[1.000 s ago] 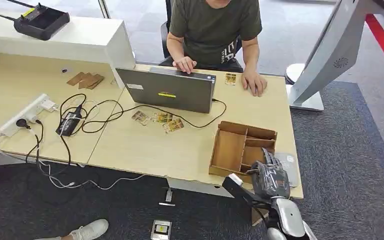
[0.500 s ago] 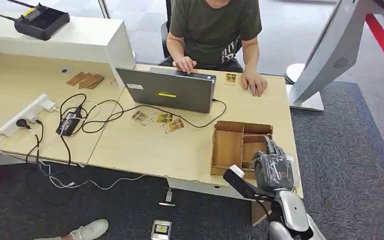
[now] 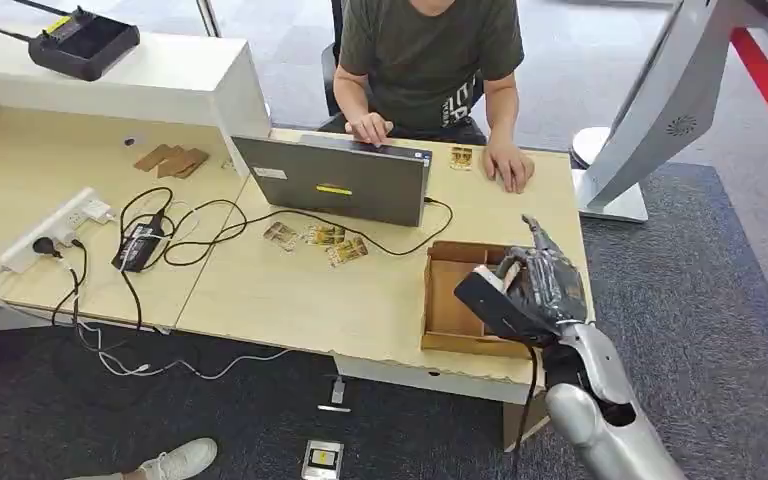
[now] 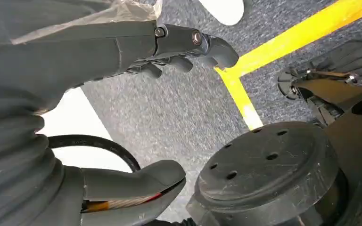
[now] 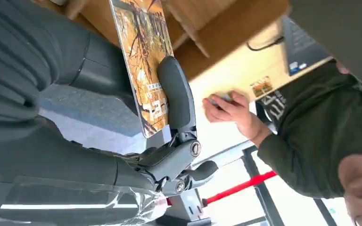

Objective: Pass the card to the sensor for recognition and then transmit it.

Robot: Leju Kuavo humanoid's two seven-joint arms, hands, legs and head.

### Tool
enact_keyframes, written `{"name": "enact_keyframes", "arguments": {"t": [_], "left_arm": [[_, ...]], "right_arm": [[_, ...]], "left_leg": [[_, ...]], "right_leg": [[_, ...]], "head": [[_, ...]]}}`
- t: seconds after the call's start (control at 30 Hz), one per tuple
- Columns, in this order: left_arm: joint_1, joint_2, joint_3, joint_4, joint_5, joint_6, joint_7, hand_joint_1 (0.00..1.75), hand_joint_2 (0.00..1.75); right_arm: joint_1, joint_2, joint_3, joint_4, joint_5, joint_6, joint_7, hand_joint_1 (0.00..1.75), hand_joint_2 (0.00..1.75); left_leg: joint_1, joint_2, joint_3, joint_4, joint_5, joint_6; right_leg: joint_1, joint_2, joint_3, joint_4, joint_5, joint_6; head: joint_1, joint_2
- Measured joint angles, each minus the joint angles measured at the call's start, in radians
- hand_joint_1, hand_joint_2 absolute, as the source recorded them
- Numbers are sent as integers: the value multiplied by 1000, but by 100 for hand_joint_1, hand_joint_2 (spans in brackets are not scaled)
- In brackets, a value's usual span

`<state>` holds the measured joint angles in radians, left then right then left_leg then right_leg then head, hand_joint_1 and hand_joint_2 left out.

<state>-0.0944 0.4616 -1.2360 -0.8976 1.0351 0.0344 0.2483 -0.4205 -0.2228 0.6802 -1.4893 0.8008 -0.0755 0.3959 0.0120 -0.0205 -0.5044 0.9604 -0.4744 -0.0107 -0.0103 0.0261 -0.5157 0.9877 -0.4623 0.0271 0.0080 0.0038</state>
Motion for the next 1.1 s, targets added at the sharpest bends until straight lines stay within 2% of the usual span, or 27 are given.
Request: {"name": "enact_keyframes", "arguments": {"t": [0.4, 0.53, 0.6, 0.93, 0.97, 1.0, 1.03, 1.07, 1.1], "left_arm": [[-2, 3, -6, 0, -75, -15, 13, 0, 175], [-2, 3, -7, 0, -76, -15, 13, 0, 175], [-2, 3, -7, 0, -76, -14, 13, 0, 175], [3, 2, -7, 0, -105, -2, 15, 0, 175], [3, 2, -7, 0, -109, -2, 14, 0, 175], [3, 2, -7, 0, -111, -2, 15, 0, 175], [4, 2, -7, 0, -114, -1, 15, 0, 175], [4, 2, -7, 0, -115, 0, 15, 0, 175], [4, 2, -7, 0, -118, 1, 14, 0, 175]], "right_arm": [[-205, 63, 33, 187, -81, 8, 59, 173, 175], [-224, 80, 44, 223, -79, 2, 60, 175, 175], [-237, 89, 50, 245, -77, -1, 60, 166, 175], [-270, 122, 72, 333, -55, -21, 55, 169, 175], [-271, 123, 74, 338, -53, -22, 55, 161, 175], [-272, 124, 76, 345, -50, -23, 55, 161, 175], [-272, 126, 77, 350, -47, -26, 55, 10, 175], [-272, 127, 78, 354, -45, -29, 55, 0, 175], [-272, 128, 79, 358, -44, -29, 55, 0, 175]], "left_leg": [[0, 0, -1, 0, 0, 0], [0, 0, -1, 0, 0, 0], [0, 0, -1, 0, 0, 0], [0, 0, -1, 0, 0, 0], [0, 0, -1, 0, 0, 0], [0, 0, -1, 0, 0, 0], [0, 0, -1, 0, 0, 0], [0, 0, -1, 0, 0, 0], [0, 0, -1, 0, 0, 0]], "right_leg": [[0, 0, -1, 0, 0, 0], [0, 0, -1, 0, 0, 0], [0, 0, -1, 0, 0, 0], [0, 0, -1, 0, 0, 0], [0, 0, -1, 0, 0, 0], [0, 0, -1, 0, 0, 0], [0, 0, -1, 0, 0, 0], [0, 0, -1, 0, 0, 0], [0, 0, -1, 0, 0, 0]], "head": [[0, 0], [0, 0], [0, 0], [0, 0], [0, 0], [0, 0], [0, 0], [0, 0], [0, 0]]}}
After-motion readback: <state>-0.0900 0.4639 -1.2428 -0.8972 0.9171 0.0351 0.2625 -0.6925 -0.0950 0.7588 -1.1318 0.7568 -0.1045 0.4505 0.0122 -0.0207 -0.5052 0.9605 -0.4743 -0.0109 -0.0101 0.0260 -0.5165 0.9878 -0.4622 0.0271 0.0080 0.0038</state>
